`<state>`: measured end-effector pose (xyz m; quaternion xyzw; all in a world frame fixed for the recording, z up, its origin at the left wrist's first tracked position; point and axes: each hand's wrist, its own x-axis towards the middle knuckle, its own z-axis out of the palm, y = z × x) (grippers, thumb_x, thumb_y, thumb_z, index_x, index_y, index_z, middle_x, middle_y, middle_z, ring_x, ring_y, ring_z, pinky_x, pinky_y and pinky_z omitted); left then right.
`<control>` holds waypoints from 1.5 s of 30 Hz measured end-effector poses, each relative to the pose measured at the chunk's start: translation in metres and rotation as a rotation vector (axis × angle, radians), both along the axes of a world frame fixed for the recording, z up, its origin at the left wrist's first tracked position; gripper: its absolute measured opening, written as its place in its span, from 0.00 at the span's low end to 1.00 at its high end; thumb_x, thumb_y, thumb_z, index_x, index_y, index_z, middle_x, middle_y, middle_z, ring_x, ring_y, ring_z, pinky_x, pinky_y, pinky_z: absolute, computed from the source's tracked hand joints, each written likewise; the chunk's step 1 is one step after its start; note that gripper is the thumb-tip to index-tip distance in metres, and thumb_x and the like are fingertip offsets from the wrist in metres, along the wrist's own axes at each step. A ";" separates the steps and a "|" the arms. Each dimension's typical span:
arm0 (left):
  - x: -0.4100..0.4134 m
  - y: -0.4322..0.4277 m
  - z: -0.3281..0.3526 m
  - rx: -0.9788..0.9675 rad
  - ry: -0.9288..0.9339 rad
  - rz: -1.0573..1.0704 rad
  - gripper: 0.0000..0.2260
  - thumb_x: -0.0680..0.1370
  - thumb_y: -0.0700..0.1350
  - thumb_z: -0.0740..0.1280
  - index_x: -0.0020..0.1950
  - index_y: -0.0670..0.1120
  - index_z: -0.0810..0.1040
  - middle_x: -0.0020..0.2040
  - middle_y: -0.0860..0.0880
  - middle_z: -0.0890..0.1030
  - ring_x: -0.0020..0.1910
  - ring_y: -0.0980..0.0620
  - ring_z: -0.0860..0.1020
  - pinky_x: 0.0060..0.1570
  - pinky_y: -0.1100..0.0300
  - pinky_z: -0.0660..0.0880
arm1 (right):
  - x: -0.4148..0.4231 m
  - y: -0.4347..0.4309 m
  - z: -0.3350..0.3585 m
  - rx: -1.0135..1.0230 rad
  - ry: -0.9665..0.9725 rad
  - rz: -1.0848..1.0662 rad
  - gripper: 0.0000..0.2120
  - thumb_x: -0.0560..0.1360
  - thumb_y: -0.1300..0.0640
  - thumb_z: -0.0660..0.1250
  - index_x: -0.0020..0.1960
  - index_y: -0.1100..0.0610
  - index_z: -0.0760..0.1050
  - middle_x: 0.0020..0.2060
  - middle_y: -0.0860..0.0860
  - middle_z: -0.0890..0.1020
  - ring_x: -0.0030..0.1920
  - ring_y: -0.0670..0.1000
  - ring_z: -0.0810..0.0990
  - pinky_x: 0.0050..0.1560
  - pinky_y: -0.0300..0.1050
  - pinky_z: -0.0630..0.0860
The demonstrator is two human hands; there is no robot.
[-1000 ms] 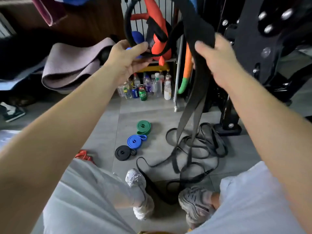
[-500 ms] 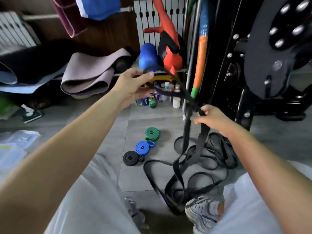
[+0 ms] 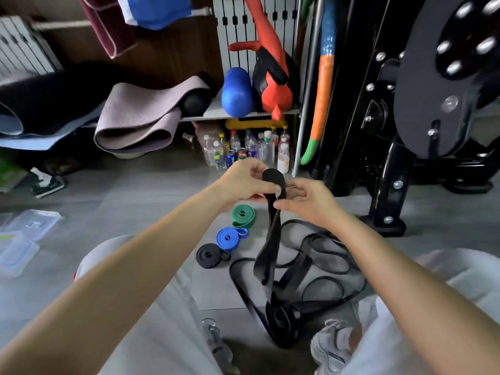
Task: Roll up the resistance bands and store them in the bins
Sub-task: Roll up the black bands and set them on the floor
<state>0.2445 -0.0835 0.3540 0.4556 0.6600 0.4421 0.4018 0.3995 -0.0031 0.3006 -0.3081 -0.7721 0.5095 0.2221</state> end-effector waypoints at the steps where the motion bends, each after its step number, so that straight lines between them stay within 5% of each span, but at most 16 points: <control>1: -0.003 -0.001 0.004 0.003 -0.027 -0.010 0.10 0.70 0.33 0.73 0.46 0.43 0.75 0.38 0.49 0.82 0.34 0.55 0.81 0.37 0.60 0.81 | -0.002 0.003 0.004 0.038 -0.008 -0.004 0.17 0.65 0.58 0.77 0.47 0.41 0.77 0.33 0.41 0.82 0.36 0.38 0.79 0.50 0.44 0.76; 6: -0.017 -0.005 0.016 0.022 -0.221 -0.041 0.10 0.71 0.31 0.71 0.46 0.44 0.77 0.38 0.49 0.84 0.39 0.53 0.83 0.41 0.60 0.81 | -0.011 0.015 0.025 0.175 -0.110 0.083 0.17 0.64 0.54 0.77 0.52 0.46 0.79 0.48 0.43 0.83 0.50 0.42 0.81 0.56 0.41 0.76; 9: -0.020 -0.002 0.013 0.069 -0.430 0.006 0.11 0.70 0.32 0.70 0.50 0.42 0.77 0.41 0.48 0.84 0.42 0.52 0.83 0.38 0.63 0.79 | -0.014 0.015 0.025 0.060 0.007 0.101 0.19 0.64 0.60 0.77 0.47 0.42 0.76 0.41 0.39 0.83 0.45 0.37 0.81 0.47 0.30 0.75; 11: -0.024 0.000 0.007 0.103 -0.559 0.033 0.11 0.69 0.35 0.70 0.50 0.41 0.77 0.41 0.48 0.84 0.41 0.53 0.83 0.37 0.65 0.79 | -0.013 0.016 0.017 0.102 -0.005 0.078 0.21 0.63 0.59 0.78 0.49 0.40 0.75 0.40 0.39 0.82 0.44 0.39 0.82 0.49 0.33 0.76; 17: -0.046 -0.004 -0.021 0.075 -0.623 0.086 0.12 0.68 0.41 0.69 0.51 0.42 0.77 0.42 0.48 0.84 0.42 0.53 0.83 0.40 0.64 0.80 | -0.019 0.019 0.001 0.120 0.004 0.019 0.17 0.65 0.59 0.76 0.49 0.45 0.76 0.42 0.41 0.82 0.42 0.40 0.81 0.46 0.33 0.77; 20: -0.051 -0.002 -0.032 0.085 -0.448 0.125 0.13 0.70 0.41 0.71 0.53 0.47 0.77 0.48 0.49 0.83 0.42 0.53 0.83 0.41 0.61 0.80 | -0.020 0.024 0.000 0.116 0.013 -0.017 0.16 0.66 0.59 0.75 0.46 0.42 0.76 0.41 0.44 0.83 0.42 0.44 0.82 0.48 0.39 0.79; 23: -0.051 0.000 -0.042 0.176 0.232 0.134 0.23 0.72 0.41 0.72 0.62 0.58 0.72 0.57 0.58 0.73 0.47 0.58 0.78 0.43 0.63 0.78 | -0.012 0.031 -0.005 0.134 -0.089 -0.013 0.14 0.67 0.60 0.74 0.44 0.42 0.77 0.42 0.50 0.84 0.46 0.52 0.82 0.52 0.52 0.78; 26: -0.045 0.000 -0.060 0.298 0.760 -0.051 0.24 0.74 0.39 0.70 0.68 0.52 0.70 0.60 0.57 0.69 0.58 0.56 0.71 0.57 0.64 0.70 | -0.009 0.034 -0.012 0.138 -0.191 0.020 0.13 0.68 0.58 0.73 0.44 0.41 0.77 0.41 0.47 0.83 0.46 0.49 0.81 0.53 0.53 0.78; 28: -0.039 0.000 -0.067 0.221 0.769 -0.100 0.21 0.73 0.40 0.70 0.65 0.48 0.72 0.60 0.52 0.71 0.56 0.53 0.73 0.57 0.64 0.69 | -0.012 0.035 -0.015 0.125 -0.198 0.001 0.14 0.67 0.58 0.73 0.44 0.41 0.76 0.39 0.44 0.82 0.44 0.47 0.80 0.51 0.51 0.78; 31: -0.035 0.002 -0.072 0.080 0.633 -0.074 0.22 0.69 0.51 0.74 0.60 0.49 0.73 0.56 0.54 0.73 0.48 0.56 0.74 0.45 0.76 0.67 | -0.016 0.036 -0.014 0.066 -0.143 -0.008 0.16 0.66 0.63 0.72 0.45 0.43 0.77 0.40 0.45 0.83 0.45 0.48 0.81 0.52 0.50 0.78; 37: -0.033 0.004 -0.074 -0.093 0.480 0.033 0.18 0.65 0.52 0.77 0.45 0.50 0.72 0.38 0.53 0.78 0.36 0.53 0.76 0.36 0.62 0.71 | -0.028 0.025 -0.009 -0.093 -0.014 0.099 0.17 0.68 0.70 0.68 0.50 0.53 0.79 0.46 0.50 0.84 0.48 0.47 0.81 0.52 0.36 0.75; 40: -0.036 0.003 -0.072 -0.103 0.424 0.067 0.18 0.63 0.51 0.78 0.44 0.50 0.72 0.34 0.55 0.77 0.32 0.58 0.73 0.30 0.68 0.68 | -0.032 0.022 -0.006 -0.139 0.026 0.117 0.17 0.69 0.73 0.67 0.51 0.56 0.78 0.47 0.53 0.83 0.48 0.46 0.81 0.53 0.36 0.75; 42: -0.036 0.002 -0.070 -0.096 0.363 0.044 0.20 0.64 0.50 0.78 0.50 0.53 0.73 0.38 0.55 0.78 0.34 0.58 0.76 0.37 0.67 0.73 | -0.033 0.020 -0.004 -0.153 0.058 0.128 0.18 0.69 0.75 0.66 0.51 0.56 0.78 0.47 0.52 0.83 0.47 0.45 0.80 0.52 0.36 0.75; 45: -0.032 -0.001 -0.069 -0.048 0.276 -0.045 0.19 0.66 0.48 0.75 0.54 0.51 0.77 0.42 0.49 0.80 0.35 0.53 0.78 0.44 0.53 0.76 | -0.036 0.017 -0.005 -0.186 0.111 0.135 0.19 0.69 0.76 0.66 0.52 0.56 0.77 0.47 0.51 0.82 0.46 0.44 0.81 0.51 0.34 0.75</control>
